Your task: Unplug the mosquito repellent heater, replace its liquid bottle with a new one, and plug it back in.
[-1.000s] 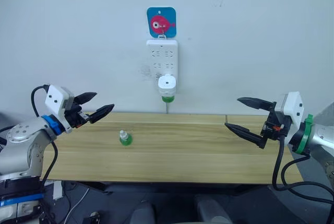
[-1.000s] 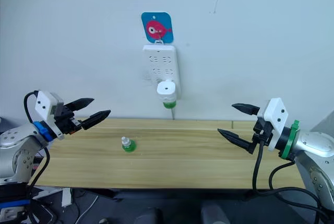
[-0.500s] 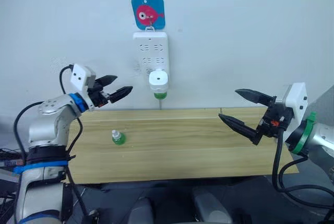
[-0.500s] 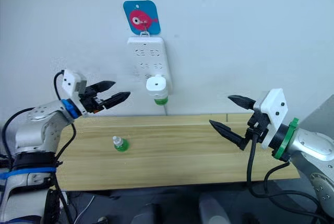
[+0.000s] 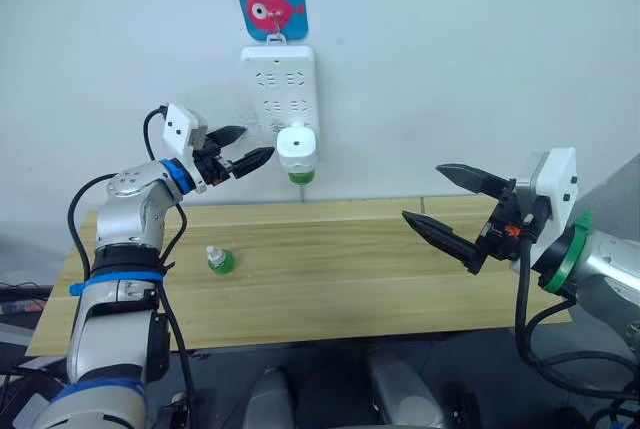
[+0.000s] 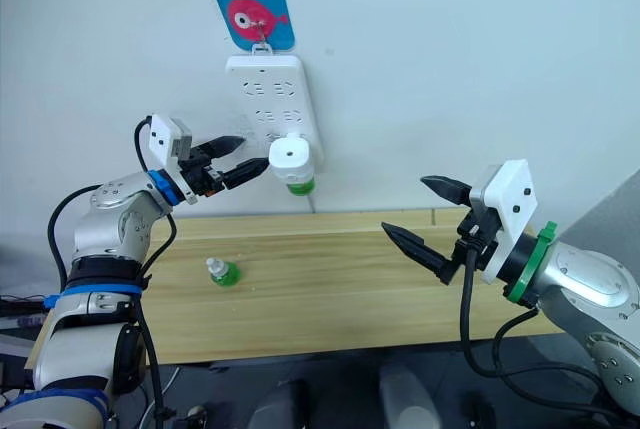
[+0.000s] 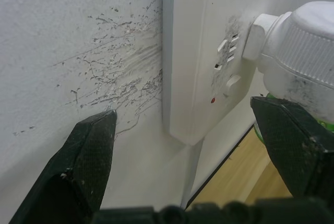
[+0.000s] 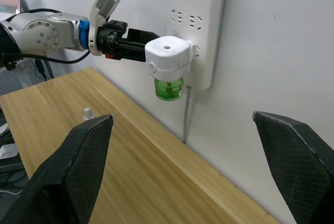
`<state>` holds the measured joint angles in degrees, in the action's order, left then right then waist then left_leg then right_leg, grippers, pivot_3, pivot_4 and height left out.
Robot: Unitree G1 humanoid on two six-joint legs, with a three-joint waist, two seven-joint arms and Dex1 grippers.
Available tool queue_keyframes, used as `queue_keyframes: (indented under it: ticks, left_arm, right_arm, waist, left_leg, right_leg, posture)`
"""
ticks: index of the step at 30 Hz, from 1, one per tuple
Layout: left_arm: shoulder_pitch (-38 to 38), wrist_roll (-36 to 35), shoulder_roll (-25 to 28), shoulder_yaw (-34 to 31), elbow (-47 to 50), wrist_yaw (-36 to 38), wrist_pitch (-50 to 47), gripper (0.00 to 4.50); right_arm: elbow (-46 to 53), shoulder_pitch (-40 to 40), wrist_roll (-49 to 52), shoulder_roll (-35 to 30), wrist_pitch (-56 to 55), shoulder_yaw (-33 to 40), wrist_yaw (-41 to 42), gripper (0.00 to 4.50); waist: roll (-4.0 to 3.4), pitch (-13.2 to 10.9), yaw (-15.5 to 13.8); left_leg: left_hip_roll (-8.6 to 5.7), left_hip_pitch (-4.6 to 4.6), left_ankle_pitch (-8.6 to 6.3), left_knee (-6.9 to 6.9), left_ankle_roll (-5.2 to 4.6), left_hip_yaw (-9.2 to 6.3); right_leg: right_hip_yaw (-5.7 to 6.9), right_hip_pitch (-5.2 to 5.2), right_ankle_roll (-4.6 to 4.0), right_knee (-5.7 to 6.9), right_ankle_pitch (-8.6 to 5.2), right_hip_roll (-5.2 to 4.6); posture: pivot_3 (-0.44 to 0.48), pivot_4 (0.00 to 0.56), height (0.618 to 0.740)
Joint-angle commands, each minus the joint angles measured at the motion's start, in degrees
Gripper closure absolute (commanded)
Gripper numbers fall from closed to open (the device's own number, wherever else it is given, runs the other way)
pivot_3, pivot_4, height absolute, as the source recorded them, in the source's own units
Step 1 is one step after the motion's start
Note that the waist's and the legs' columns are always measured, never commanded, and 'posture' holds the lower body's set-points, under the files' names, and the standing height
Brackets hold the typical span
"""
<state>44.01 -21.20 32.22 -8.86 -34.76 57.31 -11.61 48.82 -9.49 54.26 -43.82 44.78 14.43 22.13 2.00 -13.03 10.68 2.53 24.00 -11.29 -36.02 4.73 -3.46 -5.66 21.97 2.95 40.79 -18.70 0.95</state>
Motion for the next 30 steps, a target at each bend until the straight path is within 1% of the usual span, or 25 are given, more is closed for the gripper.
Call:
queue_keyframes:
  ticks: [1, 10, 14, 20, 30]
  left_arm:
    - [2.8, 0.1, -0.8, 0.0, -0.6, 0.9, 1.7, 0.00]
    - [5.1, 0.5, -1.9, 0.2, -0.6, 2.7, 2.9, 0.00]
    - [5.7, 0.4, -1.8, 0.1, 0.5, 3.6, 2.6, 0.00]
    - [6.6, 0.8, -1.5, 1.2, 1.4, 6.4, 2.5, 0.00]
    - [8.9, 0.6, -1.7, 1.9, 0.6, 9.7, 2.5, 0.00]
  right_arm:
    - [2.3, -0.1, 1.6, -0.7, -0.3, 0.7, -0.7, 0.03]
    - [2.5, 0.2, 2.4, -1.4, -0.5, 0.8, -1.3, 0.03]
    - [2.6, 0.3, 2.6, -1.3, -0.6, 0.5, -1.4, 0.03]
    - [2.6, 0.4, 2.7, -1.3, -0.7, 0.2, -1.0, 0.03]
    - [2.6, 0.8, 2.7, -1.3, -0.9, -0.1, -0.5, 0.03]
  waist:
    - [0.03, -0.1, 0.0]
    - [0.06, -0.5, -0.7]
    - [0.05, -0.5, -1.1]
    - [0.05, -0.6, -1.1]
    - [0.01, -0.9, -0.9]
  left_leg:
    - [0.00, 0.01, 0.00, -0.02, 0.00, 0.01]
    - [-0.02, 0.08, 0.01, -0.04, 0.01, -0.02]
    - [-0.02, 0.28, 0.01, -0.04, 0.01, -0.05]
    - [-0.02, 0.47, 0.01, -0.03, 0.01, -0.18]
    - [0.00, 0.48, 0.00, -0.01, 0.00, -0.15]
  right_leg:
    - [-0.01, 0.00, 0.02, -0.01, 0.01, 0.00]
    - [0.01, 0.02, 0.09, -0.04, 0.05, -0.01]
    - [0.04, 0.18, 0.09, -0.06, 0.05, -0.01]
    - [0.15, 0.30, 0.11, -0.12, 0.06, -0.01]
    - [0.13, 0.31, 0.11, -0.20, 0.07, 0.01]
  posture:
    - [-0.328, 0.247, 0.723]
    - [-0.333, 0.245, 0.723]
    - [-0.334, 0.244, 0.723]
    - [-0.330, 0.241, 0.723]
    - [-0.331, 0.239, 0.723]
